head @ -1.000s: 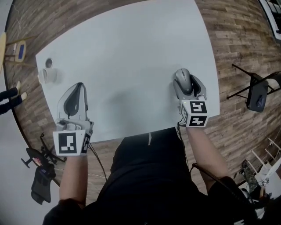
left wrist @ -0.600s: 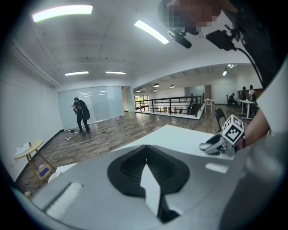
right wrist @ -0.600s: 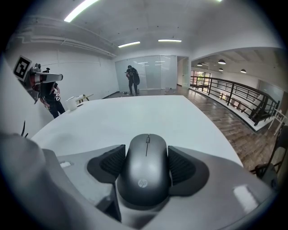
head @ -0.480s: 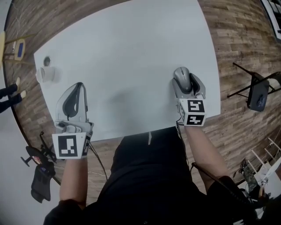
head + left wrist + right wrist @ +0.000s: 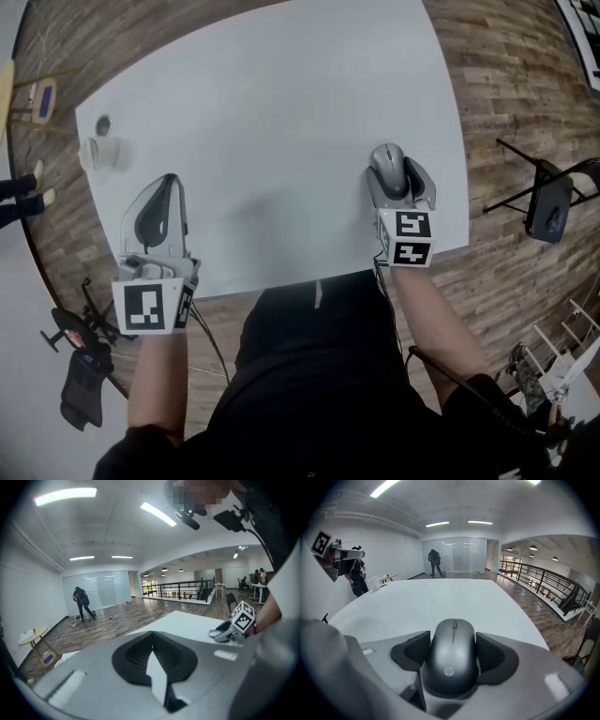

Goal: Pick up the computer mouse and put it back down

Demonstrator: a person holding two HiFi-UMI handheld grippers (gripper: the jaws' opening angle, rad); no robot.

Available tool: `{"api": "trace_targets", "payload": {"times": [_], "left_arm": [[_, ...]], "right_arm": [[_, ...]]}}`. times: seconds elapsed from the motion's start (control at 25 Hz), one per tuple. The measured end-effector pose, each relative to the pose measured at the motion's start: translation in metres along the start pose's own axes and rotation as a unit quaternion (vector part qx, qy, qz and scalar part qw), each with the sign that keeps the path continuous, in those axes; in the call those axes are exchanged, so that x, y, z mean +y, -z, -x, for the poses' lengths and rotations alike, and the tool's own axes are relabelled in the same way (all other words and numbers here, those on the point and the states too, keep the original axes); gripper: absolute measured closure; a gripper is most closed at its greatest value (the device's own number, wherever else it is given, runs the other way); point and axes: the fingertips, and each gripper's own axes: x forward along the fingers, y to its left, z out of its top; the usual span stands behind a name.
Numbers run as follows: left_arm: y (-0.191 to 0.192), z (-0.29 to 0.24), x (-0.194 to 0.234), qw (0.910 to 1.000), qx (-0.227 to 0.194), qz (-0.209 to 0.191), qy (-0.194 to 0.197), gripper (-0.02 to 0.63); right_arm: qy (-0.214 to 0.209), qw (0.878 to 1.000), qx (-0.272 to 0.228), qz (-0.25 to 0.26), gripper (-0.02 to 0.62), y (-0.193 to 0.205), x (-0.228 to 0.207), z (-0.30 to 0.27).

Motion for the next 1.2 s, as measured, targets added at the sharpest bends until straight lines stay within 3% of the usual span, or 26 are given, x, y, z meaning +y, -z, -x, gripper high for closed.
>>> {"api": "trace_targets", "payload": {"times": [0.68, 1.2], "left_arm": [[-0.005, 0.013, 0.009, 0.9995, -0.025, -0.020, -0.002, 0.603], [-0.027, 0.031, 0.018, 0.9968, -0.071, 0.026, -0.025, 0.603]], "right_arm": [[0.009, 0.999, -0.037, 0.029, 0.285, -0.033, -0.003, 0.018], [0.012, 0.995, -0.092, 0.031, 0.285, -0.072, -0.014, 0.047]]}}
